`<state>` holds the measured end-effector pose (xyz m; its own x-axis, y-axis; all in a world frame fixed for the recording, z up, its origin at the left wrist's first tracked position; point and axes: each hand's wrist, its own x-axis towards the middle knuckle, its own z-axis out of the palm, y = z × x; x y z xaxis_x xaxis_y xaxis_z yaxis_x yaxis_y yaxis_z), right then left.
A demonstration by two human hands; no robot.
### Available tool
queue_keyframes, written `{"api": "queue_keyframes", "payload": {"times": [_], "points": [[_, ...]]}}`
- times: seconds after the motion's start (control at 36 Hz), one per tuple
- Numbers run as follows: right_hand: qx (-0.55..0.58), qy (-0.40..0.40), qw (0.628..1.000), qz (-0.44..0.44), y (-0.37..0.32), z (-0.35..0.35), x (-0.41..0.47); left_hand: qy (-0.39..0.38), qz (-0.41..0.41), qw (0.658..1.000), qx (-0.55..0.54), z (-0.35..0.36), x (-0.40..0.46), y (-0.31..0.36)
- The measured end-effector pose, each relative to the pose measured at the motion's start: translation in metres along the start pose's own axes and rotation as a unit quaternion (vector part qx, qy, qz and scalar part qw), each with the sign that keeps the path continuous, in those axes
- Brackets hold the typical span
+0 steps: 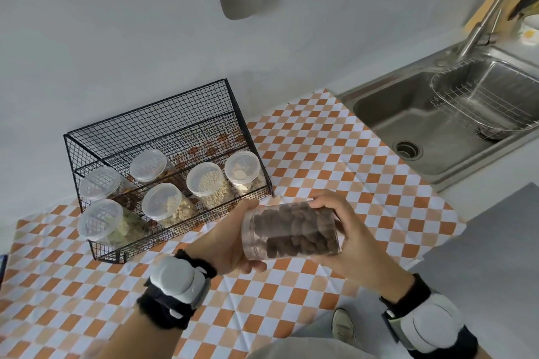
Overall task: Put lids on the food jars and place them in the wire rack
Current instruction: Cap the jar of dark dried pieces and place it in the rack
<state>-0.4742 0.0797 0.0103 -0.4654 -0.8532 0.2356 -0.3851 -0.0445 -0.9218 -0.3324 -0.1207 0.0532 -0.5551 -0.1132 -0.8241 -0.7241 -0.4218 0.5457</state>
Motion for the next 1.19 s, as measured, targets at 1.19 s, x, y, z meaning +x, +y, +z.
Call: {"api": "queue_keyframes", "payload": {"times": [1.19], "points": [[0.165,-0.021,0.964,0.205,0.005,0.0,-0.01,0.164,0.135,0.976,0.046,0.014,-0.001,0.0]]}}
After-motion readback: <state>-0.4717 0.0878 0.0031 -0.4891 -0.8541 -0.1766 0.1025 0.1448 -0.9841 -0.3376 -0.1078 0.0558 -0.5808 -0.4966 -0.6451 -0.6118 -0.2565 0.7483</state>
